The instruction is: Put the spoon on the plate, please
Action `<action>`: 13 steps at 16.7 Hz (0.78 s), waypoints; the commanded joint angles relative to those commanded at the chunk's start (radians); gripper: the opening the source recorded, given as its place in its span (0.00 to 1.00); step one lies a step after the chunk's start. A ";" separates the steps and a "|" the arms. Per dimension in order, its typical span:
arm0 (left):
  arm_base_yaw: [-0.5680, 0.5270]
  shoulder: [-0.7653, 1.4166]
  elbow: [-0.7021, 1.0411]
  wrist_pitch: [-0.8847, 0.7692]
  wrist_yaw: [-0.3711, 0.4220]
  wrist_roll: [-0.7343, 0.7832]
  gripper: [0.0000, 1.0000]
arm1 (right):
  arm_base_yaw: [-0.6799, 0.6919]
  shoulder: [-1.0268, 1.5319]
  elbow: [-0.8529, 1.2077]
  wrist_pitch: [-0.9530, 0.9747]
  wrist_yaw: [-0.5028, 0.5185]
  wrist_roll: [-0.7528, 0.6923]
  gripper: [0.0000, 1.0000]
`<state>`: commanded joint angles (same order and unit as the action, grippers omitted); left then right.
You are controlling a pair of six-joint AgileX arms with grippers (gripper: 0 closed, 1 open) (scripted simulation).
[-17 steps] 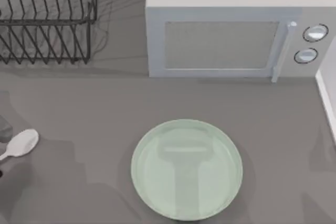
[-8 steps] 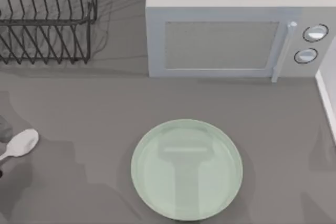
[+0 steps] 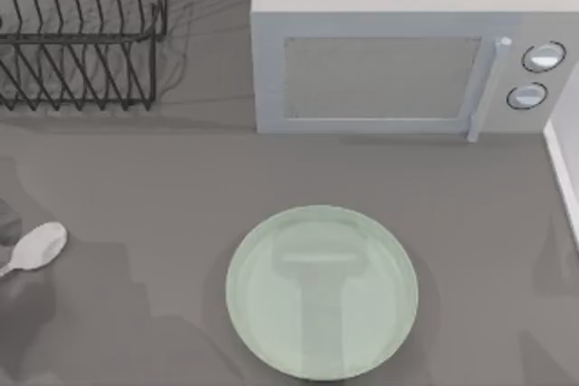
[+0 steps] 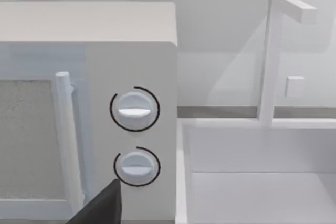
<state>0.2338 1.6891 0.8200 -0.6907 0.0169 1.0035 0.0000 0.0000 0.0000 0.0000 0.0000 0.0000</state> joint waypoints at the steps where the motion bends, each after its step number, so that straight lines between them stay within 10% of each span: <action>1: 0.002 -0.003 0.012 -0.013 0.000 0.000 0.00 | 0.000 0.000 0.000 0.000 0.000 0.000 1.00; 13: -0.004 -0.166 0.260 -0.426 0.000 -0.006 0.00 | 0.000 0.000 0.000 0.000 0.000 0.000 1.00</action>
<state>0.2294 1.5231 1.0796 -1.1165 0.0167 0.9970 0.0000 0.0000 0.0000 0.0000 0.0000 0.0000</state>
